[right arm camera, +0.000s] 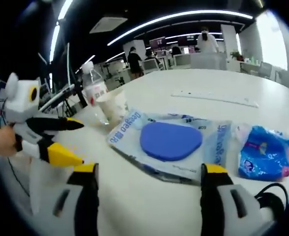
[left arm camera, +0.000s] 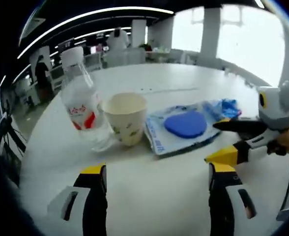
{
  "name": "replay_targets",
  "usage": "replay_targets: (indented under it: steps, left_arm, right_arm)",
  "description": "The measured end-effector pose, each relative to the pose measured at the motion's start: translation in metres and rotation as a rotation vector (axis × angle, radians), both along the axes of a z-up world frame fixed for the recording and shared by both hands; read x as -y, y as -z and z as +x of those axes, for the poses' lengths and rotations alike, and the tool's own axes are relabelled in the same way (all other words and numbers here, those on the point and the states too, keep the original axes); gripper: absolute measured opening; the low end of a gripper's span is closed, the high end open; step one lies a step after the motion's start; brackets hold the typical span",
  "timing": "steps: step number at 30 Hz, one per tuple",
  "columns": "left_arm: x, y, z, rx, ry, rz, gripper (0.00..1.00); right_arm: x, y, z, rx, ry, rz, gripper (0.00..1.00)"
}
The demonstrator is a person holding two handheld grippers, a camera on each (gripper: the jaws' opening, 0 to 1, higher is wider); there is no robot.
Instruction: Arrange the tabletop items into an orderly group along one side of the table until the central work area is clear of visible clutter.
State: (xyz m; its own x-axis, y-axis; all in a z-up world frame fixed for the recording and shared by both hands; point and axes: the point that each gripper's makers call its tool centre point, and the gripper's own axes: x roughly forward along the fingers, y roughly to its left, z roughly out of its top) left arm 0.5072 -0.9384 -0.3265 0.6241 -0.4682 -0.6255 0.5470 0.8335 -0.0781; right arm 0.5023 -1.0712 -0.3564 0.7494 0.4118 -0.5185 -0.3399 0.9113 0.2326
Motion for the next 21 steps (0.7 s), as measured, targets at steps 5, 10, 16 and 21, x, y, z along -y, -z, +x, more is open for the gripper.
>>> replay_targets:
  steps: [5,10,16,21]
  left_arm:
    - [-0.025,-0.013,-0.014,0.008,-0.044,-0.012,0.83]
    - [-0.043,-0.02,-0.033,0.021,-0.048,-0.015,0.86]
    - [-0.068,-0.03,-0.049,0.03,-0.077,-0.014,0.9]
    - [-0.084,-0.036,-0.058,0.025,-0.093,-0.011,0.9]
  right_arm:
    - [-0.001,0.001,0.0,0.001,-0.001,-0.013,0.88]
    - [-0.001,0.005,-0.001,0.011,-0.021,-0.05,0.88]
    - [-0.003,0.003,0.001,0.007,-0.019,-0.043,0.9]
    - [-0.004,-0.002,0.001,-0.034,-0.025,-0.013,0.92]
